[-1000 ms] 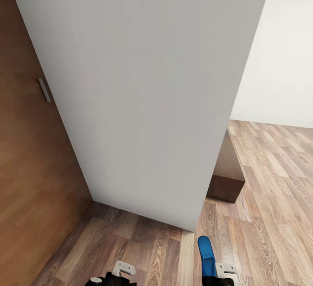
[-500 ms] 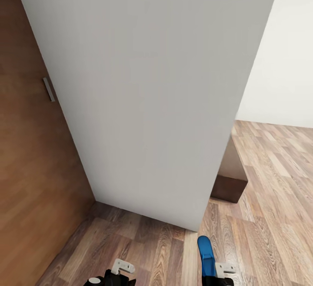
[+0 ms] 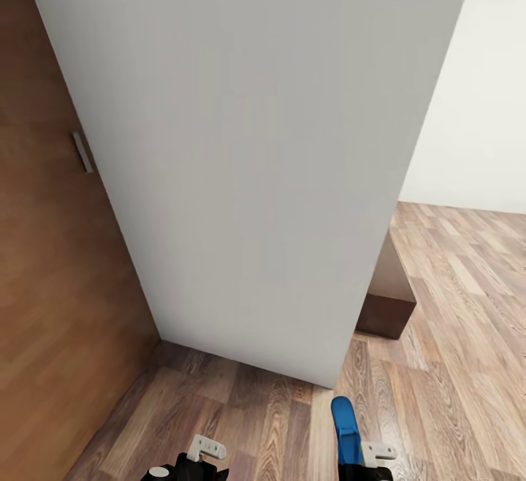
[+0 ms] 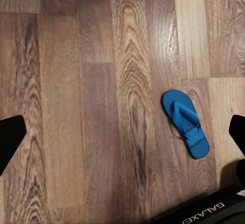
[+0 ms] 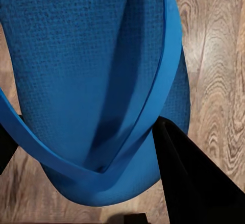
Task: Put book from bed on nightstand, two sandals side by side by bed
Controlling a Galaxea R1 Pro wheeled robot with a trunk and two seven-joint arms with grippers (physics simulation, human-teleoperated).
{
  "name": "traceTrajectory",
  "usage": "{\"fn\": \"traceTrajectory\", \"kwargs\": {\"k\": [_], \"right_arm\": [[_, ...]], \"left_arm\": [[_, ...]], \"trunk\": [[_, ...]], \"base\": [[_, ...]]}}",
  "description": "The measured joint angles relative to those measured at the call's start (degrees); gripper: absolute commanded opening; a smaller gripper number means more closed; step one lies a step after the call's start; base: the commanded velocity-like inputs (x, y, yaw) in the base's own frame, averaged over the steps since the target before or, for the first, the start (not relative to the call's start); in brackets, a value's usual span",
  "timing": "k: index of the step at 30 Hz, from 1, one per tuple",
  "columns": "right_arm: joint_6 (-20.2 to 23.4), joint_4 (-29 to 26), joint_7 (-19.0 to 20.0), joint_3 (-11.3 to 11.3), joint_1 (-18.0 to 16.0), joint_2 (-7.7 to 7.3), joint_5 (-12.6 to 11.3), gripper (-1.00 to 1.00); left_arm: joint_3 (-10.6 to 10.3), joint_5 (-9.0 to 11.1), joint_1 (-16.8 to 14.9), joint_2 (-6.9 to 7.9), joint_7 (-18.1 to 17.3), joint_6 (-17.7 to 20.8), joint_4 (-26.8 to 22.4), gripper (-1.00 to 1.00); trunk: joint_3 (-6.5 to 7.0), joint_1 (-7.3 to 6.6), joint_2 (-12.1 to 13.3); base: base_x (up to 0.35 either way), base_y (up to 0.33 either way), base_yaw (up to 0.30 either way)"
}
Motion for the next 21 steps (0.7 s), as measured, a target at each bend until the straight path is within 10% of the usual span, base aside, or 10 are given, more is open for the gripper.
{"fn": "traceTrajectory", "kwargs": {"k": [21], "right_arm": [[-0.01, 0.0, 2.35, -0.02, -0.01, 0.0, 0.01, -1.0]], "left_arm": [[0.12, 0.11, 0.01, 0.02, -0.01, -0.26, -0.09, 1.0]], "trunk": [[0.0, 0.0, 0.0]], "base": [[0.0, 0.059, -0.088]]}}
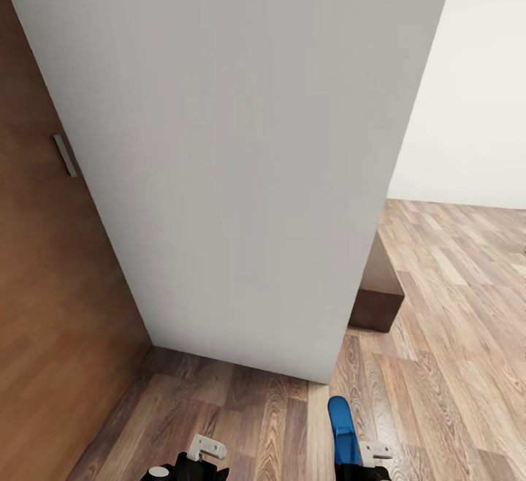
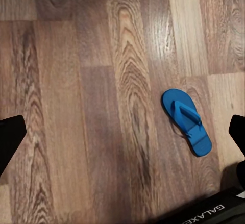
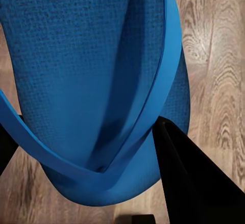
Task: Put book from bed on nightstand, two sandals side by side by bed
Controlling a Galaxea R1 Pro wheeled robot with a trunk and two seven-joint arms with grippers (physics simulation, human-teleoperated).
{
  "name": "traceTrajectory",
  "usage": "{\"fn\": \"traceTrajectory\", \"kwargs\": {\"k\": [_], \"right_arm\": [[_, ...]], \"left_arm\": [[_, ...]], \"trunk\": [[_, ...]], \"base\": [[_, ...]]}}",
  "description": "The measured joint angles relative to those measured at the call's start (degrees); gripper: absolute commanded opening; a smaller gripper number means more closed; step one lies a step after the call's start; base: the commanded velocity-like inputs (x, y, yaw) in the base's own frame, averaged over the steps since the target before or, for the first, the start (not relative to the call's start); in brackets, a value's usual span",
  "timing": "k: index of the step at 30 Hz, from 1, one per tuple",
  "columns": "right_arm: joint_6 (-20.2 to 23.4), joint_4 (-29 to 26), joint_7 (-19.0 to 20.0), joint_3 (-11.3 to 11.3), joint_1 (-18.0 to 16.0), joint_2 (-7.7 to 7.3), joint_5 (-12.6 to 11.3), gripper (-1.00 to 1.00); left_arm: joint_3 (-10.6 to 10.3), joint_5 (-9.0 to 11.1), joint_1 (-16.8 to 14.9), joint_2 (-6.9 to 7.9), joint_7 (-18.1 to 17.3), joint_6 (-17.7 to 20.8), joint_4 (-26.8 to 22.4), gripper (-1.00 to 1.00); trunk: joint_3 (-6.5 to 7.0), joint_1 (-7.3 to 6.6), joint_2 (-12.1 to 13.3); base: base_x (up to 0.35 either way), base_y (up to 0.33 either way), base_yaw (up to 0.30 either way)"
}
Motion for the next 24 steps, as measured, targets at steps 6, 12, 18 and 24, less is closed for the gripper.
{"fn": "traceTrajectory", "kwargs": {"k": [6, 12, 18, 24], "right_arm": [[0.0, 0.0, 0.01, 0.02, 0.01, 0.04, 0.0, -1.0], [0.0, -0.01, 0.02, 0.04, 0.01, 0.01, 0.0, -1.0], [0.0, -0.01, 0.04, 0.03, 0.01, -0.02, 0.0, -1.0], [0.0, -0.01, 0.06, 0.03, 0.01, -0.04, 0.0, -1.0]], "left_arm": [[-0.05, 0.0, -0.01, 0.0, 0.01, 0.03, 0.01, 1.0], [-0.09, 0.0, -0.01, -0.01, 0.0, 0.0, 0.01, 1.0], [-0.17, -0.06, -0.01, 0.0, 0.01, -0.01, 0.01, 1.0], [-0.2, -0.12, -0.01, -0.01, -0.05, 0.05, 0.02, 1.0]], "trunk": [[0.0, 0.0, 0.0], [0.0, 0.0, 0.0], [0.0, 0.0, 0.0], [0.0, 0.0, 0.0]], "base": [[0.0, 0.122, -0.083], [0.0, 0.03, -0.23], [0.0, 0.005, -0.266], [0.0, 0.071, -0.272]]}}
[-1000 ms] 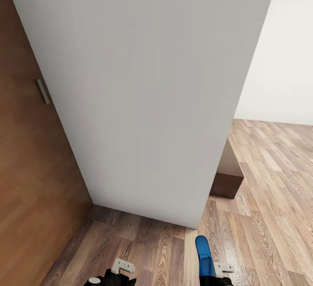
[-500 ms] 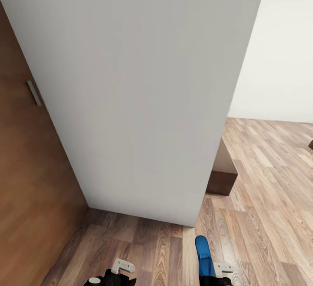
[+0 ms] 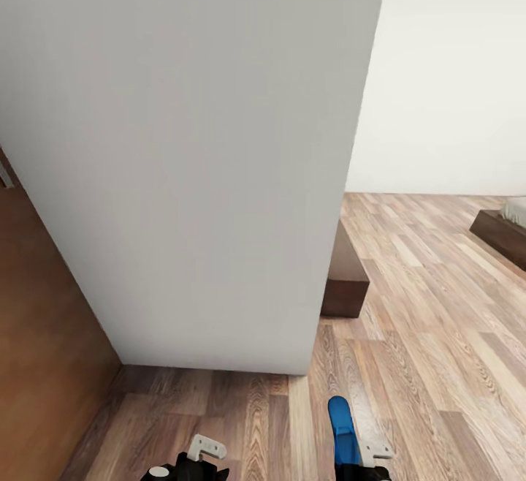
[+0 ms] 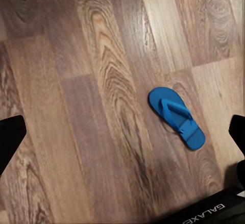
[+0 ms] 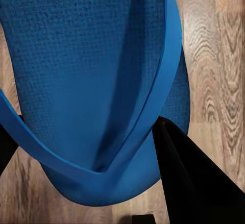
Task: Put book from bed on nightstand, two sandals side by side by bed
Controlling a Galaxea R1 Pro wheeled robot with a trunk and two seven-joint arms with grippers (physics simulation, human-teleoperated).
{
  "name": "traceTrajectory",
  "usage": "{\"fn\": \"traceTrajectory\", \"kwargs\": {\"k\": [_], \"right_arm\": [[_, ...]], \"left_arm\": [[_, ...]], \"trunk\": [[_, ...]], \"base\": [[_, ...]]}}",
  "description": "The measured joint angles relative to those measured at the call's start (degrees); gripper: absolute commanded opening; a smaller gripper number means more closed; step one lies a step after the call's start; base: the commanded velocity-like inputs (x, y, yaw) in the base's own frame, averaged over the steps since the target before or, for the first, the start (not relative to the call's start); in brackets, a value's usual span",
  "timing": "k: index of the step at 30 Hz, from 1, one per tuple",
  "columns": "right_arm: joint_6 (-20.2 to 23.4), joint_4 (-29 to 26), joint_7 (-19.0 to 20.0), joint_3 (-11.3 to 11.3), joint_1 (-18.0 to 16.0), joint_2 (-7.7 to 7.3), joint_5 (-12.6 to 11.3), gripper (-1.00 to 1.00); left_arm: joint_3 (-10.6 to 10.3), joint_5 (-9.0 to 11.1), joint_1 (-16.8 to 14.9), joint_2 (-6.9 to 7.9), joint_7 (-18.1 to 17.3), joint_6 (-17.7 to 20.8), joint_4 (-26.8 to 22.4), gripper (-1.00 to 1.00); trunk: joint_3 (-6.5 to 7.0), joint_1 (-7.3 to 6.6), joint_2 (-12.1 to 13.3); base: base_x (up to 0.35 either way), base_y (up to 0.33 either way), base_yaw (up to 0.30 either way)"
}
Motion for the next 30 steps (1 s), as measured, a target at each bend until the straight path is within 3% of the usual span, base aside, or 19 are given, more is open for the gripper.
{"fn": "traceTrajectory", "kwargs": {"k": [15, 30], "right_arm": [[0.0, 0.01, 0.01, 0.0, -0.01, 0.17, 0.0, -1.0], [0.0, 0.04, 0.04, 0.0, 0.0, 0.09, 0.0, -1.0]], "left_arm": [[-0.08, -0.04, 0.01, 0.0, -0.03, -0.09, -0.01, 1.0], [-0.09, -0.05, 0.0, 0.0, -0.03, -0.13, -0.01, 1.0]], "trunk": [[0.0, 0.0, 0.0], [0.0, 0.0, 0.0]], "base": [[0.0, 0.074, -0.119], [0.0, 0.016, -0.255]]}}
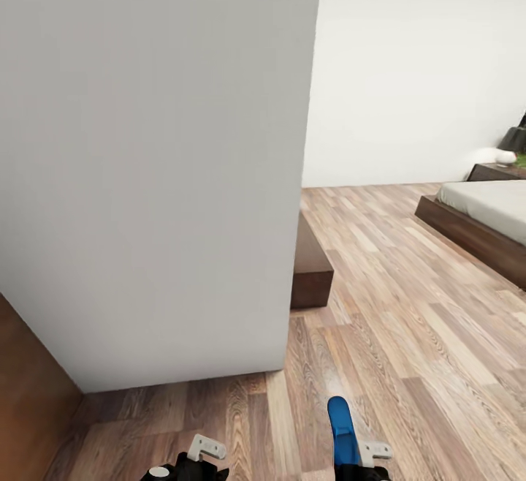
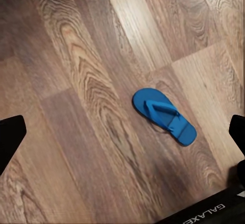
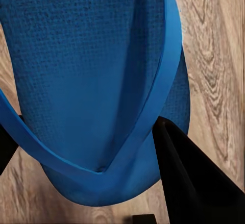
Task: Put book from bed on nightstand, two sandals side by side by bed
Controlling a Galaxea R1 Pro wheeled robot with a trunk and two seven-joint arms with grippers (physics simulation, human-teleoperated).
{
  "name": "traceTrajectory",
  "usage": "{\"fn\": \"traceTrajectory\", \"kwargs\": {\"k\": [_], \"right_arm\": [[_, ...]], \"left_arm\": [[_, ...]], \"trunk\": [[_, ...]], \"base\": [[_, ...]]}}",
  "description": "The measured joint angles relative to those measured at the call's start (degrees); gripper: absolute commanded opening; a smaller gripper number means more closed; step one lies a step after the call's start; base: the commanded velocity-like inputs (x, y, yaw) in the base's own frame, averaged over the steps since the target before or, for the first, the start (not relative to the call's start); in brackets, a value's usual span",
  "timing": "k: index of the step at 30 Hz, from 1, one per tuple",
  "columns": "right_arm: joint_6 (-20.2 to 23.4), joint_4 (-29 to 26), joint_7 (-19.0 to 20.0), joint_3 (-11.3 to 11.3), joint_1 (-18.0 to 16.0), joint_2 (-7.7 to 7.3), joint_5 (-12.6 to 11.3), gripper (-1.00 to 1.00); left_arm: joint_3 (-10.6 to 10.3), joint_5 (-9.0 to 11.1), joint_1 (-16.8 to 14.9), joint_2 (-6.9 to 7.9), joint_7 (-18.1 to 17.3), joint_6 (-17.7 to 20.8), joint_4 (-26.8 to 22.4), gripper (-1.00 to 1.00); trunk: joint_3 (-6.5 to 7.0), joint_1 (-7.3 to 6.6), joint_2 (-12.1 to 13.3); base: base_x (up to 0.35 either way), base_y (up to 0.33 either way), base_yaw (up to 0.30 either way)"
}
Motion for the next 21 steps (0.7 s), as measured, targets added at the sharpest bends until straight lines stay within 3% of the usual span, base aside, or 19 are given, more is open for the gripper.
{"fn": "traceTrajectory", "kwargs": {"k": [9, 21], "right_arm": [[0.0, -0.03, -0.01, 0.0, 0.0, 0.03, 0.0, -1.0], [0.0, -0.03, 0.01, -0.01, 0.0, 0.0, 0.0, -1.0]], "left_arm": [[0.01, 0.0, 0.0, 0.0, 0.0, 0.05, 0.01, 1.0], [0.01, 0.0, 0.0, 0.0, -0.05, 0.08, 0.0, 1.0]], "trunk": [[0.0, 0.0, 0.0], [0.0, 0.0, 0.0]], "base": [[0.0, 0.058, -0.271], [0.0, 0.121, -0.12]]}}
